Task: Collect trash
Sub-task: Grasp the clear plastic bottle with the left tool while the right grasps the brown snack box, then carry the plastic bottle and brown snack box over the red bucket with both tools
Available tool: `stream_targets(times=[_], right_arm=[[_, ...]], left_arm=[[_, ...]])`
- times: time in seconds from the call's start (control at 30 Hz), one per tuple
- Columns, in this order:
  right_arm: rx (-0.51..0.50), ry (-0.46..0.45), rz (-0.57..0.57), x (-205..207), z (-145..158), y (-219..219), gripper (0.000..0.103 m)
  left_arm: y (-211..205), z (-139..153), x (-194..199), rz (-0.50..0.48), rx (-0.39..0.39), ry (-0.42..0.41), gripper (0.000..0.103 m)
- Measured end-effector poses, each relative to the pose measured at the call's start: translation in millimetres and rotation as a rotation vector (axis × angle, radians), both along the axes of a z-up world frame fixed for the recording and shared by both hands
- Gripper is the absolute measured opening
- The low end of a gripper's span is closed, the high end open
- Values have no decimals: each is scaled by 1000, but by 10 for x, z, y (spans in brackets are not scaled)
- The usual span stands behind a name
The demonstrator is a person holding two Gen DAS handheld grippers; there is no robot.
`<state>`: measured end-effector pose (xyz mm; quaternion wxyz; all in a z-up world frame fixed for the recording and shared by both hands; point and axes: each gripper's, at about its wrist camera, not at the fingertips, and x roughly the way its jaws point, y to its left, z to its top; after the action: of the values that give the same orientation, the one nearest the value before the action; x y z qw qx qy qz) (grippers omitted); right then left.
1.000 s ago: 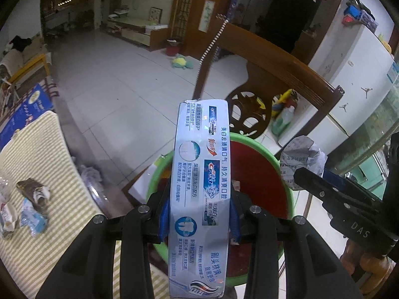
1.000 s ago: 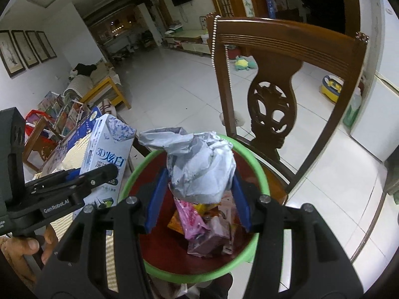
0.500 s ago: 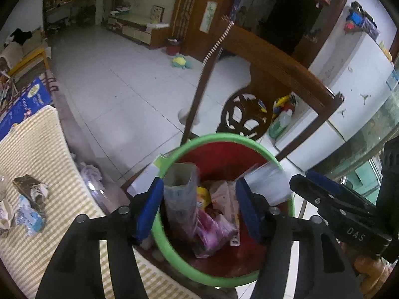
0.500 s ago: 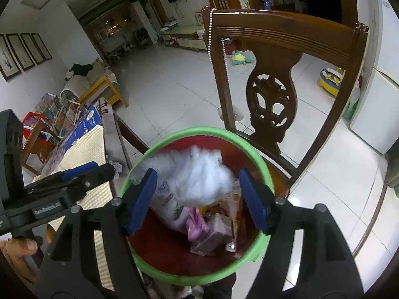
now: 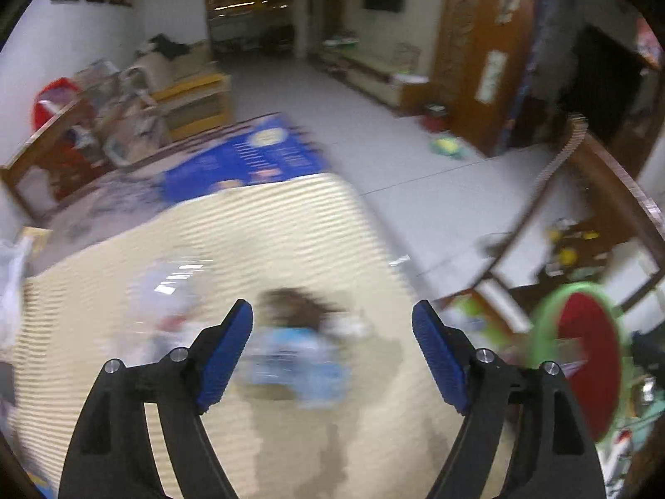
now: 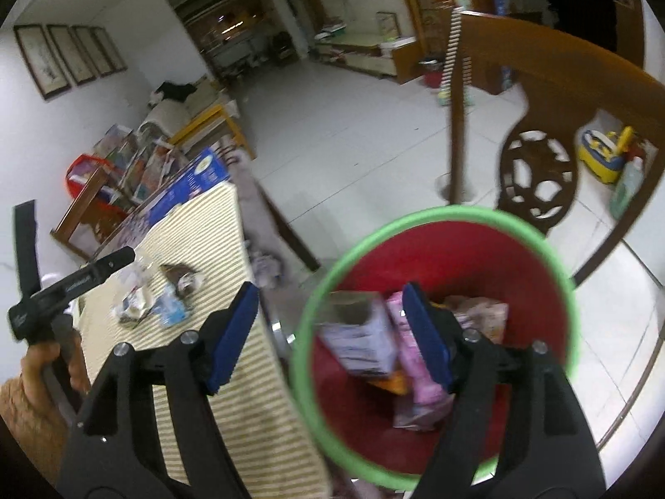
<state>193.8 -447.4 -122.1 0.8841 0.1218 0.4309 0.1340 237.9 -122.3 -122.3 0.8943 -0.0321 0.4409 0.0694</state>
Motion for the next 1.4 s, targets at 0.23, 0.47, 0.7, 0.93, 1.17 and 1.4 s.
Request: stream_targets(times=[0.23, 0.47, 0.7, 0.93, 1.17, 1.4], right_arm=[[15, 47, 90, 40, -159, 755, 72], [-2, 96, 186, 98, -345, 1562, 72], [-45, 104, 254, 382, -442, 2127, 72], [-117, 127, 351, 848, -646, 2619, 72], [-188, 173, 421, 1149, -958, 2983, 72], [-266, 194, 447, 1165, -1106, 3110, 41]], left_arm=[[1059, -437, 300, 13, 139, 200, 78], [1449, -878, 620, -72, 130, 322, 78], [1499, -1127, 870, -147, 47, 360, 76], [1769, -893, 650, -3, -122, 222, 67], [1809, -193, -63, 167, -177, -9, 67], [1678, 130, -501, 264, -180, -104, 67]])
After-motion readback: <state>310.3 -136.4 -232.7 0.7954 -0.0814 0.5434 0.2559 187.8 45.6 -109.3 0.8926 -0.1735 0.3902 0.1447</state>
